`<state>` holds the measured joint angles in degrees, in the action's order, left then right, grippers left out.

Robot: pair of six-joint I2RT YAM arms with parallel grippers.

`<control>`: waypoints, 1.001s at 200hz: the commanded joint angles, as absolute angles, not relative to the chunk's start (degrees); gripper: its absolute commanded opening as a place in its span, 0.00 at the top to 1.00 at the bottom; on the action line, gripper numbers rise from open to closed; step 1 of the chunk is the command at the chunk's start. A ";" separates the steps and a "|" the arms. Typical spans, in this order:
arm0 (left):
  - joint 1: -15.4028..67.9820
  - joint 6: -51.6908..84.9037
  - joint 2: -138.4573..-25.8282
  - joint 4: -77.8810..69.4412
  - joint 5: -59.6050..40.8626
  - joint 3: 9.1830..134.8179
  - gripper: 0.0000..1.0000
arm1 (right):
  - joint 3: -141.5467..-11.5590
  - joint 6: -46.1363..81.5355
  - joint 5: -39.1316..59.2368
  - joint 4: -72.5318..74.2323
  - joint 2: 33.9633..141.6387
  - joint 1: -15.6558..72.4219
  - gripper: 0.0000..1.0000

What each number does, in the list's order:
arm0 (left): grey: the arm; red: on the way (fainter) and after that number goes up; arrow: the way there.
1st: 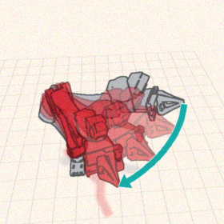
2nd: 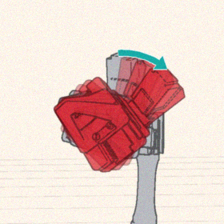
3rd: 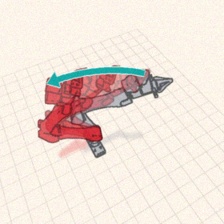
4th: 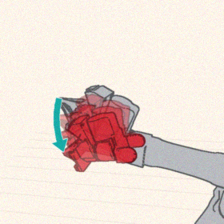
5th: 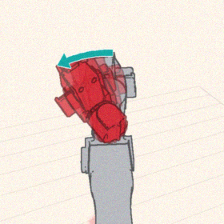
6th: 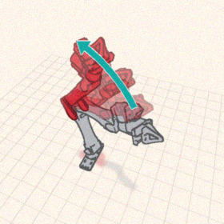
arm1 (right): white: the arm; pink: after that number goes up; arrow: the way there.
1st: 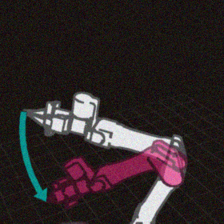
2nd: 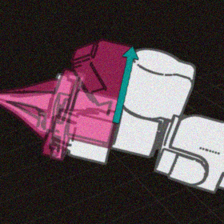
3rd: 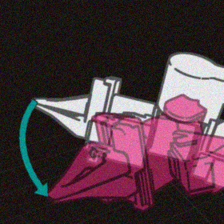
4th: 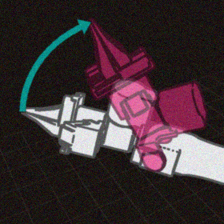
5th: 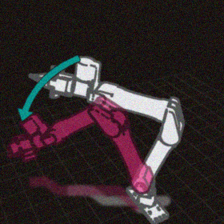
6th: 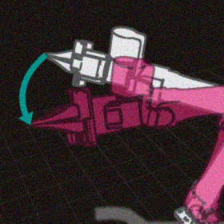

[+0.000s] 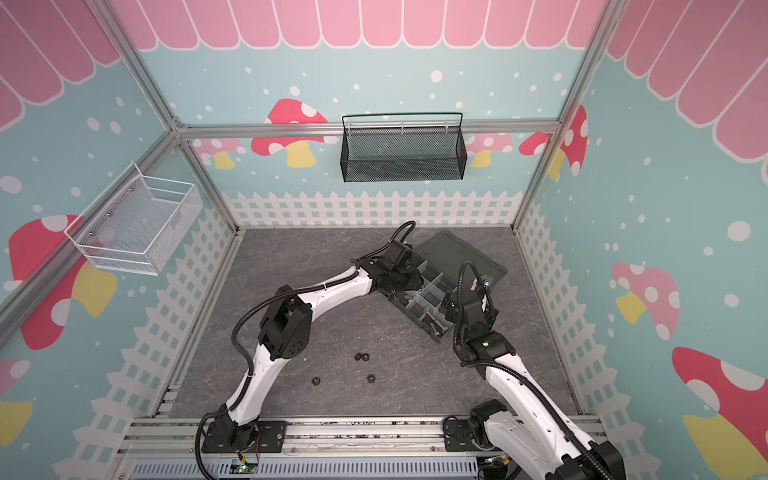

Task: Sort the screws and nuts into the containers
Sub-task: 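Carry the silver nut with the left gripper over the nut compartment, then open the left gripper to drop the nut into the nut compartment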

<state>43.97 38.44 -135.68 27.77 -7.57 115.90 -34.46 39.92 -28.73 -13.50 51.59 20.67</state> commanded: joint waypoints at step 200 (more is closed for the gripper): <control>43.52 44.18 -86.50 20.17 22.20 67.55 0.00 | -42.34 40.38 -23.42 -20.65 60.91 28.60 0.02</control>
